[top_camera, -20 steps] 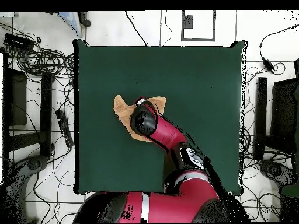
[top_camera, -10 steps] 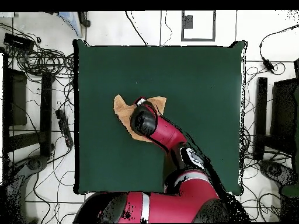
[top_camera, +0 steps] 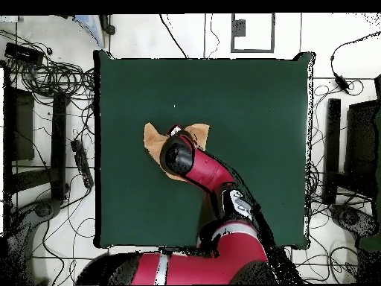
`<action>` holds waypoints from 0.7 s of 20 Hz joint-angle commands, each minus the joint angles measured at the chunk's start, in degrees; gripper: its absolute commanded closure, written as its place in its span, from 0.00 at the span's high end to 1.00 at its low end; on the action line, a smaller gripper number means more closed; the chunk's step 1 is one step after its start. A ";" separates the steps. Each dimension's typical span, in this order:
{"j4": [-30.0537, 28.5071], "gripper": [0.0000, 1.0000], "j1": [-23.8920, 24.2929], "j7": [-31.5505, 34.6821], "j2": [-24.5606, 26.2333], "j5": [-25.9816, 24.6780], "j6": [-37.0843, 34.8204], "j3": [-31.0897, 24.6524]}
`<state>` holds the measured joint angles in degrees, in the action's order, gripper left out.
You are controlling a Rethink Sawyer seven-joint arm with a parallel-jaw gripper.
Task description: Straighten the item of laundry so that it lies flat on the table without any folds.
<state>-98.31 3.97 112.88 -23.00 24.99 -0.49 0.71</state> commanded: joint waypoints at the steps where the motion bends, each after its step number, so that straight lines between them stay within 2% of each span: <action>1: -4.80 0.00 -9.67 9.54 -8.32 -1.11 -19.21 6.05; 8: -3.07 0.00 -13.48 9.98 -15.41 -4.78 -33.26 13.68; 14: -5.13 0.00 -14.63 12.15 -18.16 -4.86 -35.31 14.69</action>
<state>-98.51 -9.06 112.89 -37.99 21.11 -28.64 13.78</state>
